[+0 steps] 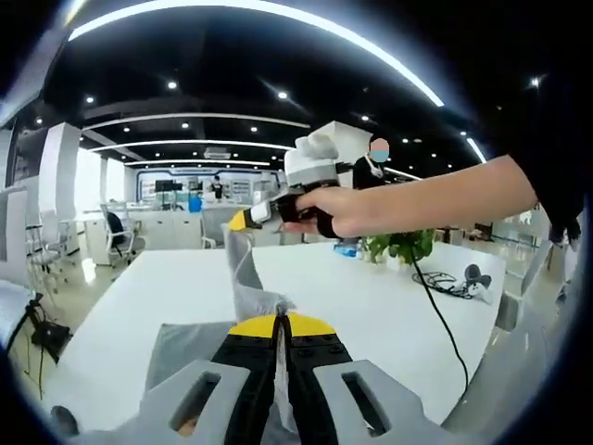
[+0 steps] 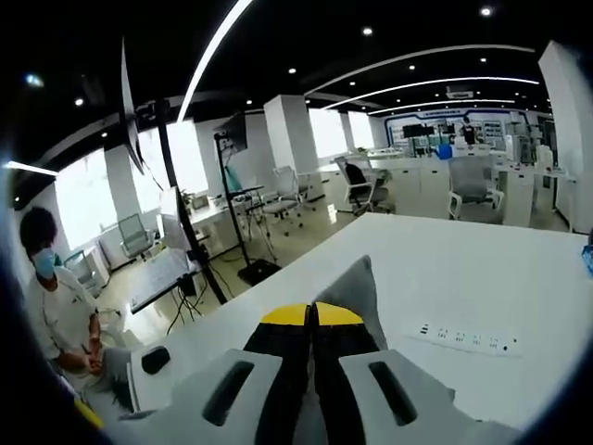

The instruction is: Fold the towel on the table until its edges align and the towel forms a compact rectangular stack.

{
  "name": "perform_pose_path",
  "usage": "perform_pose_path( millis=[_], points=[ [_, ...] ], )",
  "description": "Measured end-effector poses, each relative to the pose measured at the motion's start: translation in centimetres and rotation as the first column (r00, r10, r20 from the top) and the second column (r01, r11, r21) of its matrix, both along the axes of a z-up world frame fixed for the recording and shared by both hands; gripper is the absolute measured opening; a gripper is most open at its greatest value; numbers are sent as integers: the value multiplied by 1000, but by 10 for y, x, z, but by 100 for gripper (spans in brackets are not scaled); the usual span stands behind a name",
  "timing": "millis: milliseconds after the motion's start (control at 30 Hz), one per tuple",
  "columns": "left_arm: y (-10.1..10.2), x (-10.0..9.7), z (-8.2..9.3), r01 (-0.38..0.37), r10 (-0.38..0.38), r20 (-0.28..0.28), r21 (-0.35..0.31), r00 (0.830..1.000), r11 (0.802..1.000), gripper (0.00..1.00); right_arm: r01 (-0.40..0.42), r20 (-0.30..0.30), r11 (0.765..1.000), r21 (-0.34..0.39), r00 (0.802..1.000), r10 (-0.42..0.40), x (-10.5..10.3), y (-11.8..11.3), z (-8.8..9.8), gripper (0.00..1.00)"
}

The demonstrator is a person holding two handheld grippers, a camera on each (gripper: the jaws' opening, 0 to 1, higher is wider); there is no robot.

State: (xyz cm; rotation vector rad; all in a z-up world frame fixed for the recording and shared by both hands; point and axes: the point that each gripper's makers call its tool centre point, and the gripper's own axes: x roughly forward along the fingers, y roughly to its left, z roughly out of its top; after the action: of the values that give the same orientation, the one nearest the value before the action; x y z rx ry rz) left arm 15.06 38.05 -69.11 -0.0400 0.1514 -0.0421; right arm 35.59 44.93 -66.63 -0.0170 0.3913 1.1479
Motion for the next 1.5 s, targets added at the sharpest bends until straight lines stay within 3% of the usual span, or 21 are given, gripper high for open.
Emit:
perform_pose_path(
  millis=[200,933,1500],
  points=[
    [23,-8,-14,-65,65,-31,-10,997,998,2,-19,-8,1000,-23,1000,19,-4,12,-12,0],
    [61,-34,-59,-191,182,-113,-70,977,979,2,-82,-44,995,-59,996,79,-24,64,-48,0],
    [101,-44,-99,-295,269,-177,-142,947,945,2,-95,-110,990,-101,990,83,-33,116,-106,0]
  ],
)
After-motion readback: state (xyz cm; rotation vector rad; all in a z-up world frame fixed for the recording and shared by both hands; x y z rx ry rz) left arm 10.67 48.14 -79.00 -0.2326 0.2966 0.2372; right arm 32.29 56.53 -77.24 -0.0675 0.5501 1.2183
